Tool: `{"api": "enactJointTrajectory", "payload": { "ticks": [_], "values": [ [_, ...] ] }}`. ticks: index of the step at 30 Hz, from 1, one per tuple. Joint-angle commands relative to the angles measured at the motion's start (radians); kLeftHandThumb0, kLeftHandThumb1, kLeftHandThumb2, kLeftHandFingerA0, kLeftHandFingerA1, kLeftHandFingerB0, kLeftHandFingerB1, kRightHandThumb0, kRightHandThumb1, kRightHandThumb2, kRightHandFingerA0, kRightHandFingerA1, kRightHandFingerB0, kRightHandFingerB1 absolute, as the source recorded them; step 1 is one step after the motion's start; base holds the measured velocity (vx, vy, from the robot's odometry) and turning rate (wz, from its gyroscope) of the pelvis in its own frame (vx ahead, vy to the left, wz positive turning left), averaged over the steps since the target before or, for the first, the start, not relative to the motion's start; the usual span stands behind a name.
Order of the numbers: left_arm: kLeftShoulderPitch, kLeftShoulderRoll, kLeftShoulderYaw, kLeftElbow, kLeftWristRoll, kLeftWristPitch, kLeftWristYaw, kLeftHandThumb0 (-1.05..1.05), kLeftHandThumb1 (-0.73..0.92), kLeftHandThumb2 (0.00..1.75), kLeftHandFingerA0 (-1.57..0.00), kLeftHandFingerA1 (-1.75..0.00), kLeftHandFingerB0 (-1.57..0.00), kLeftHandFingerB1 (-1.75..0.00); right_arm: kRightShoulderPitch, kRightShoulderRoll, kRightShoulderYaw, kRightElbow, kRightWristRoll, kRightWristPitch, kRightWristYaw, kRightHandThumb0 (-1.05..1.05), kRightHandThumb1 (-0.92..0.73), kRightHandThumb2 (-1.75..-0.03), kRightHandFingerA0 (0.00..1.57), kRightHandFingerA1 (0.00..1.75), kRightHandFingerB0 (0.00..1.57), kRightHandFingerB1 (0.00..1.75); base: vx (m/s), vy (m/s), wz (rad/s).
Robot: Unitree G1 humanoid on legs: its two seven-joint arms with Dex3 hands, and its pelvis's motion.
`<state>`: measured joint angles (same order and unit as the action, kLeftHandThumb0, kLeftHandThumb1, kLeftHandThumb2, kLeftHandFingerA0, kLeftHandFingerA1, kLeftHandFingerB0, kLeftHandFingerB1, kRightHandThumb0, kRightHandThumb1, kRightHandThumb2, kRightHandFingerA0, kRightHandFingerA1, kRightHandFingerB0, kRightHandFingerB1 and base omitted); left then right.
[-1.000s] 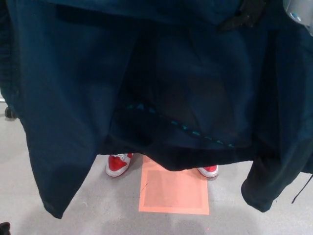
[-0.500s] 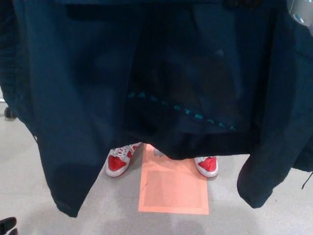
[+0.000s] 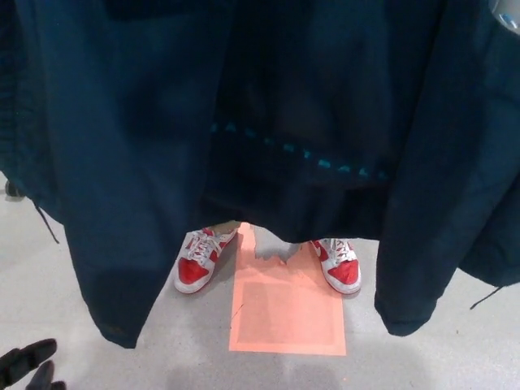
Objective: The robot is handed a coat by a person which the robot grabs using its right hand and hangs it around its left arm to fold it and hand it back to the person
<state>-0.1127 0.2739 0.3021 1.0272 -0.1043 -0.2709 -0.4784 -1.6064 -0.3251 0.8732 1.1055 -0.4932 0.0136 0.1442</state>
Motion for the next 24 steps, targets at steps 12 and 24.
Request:
{"api": "enactJointTrajectory", "payload": {
  "ticks": [12, 24],
  "values": [
    [0.2, 0.023, -0.022, -0.537, -0.212, 0.164, -0.293, -0.69, 0.88, 0.66, -0.28, -0.37, -0.11, -0.29, -0.382, 0.047, -0.273, 0.173, -0.027, -0.099, -0.355, -0.38, -0.86, -0.66, 0.93, 1.16, 0.76, 0.95, 0.0, 0.0, 0.0],
    [0.254, 0.063, -0.058, -0.685, -0.266, 0.255, -0.373, -0.71, 0.75, 0.96, -0.25, -0.49, -0.1, -0.42, -0.457, 0.066, -0.372, 0.215, -0.047, -0.1, -0.341, -0.36, -0.87, -0.65, 1.05, 0.74, 0.9, 0.65, 0.0, 0.0, 0.0]
  ]
}}
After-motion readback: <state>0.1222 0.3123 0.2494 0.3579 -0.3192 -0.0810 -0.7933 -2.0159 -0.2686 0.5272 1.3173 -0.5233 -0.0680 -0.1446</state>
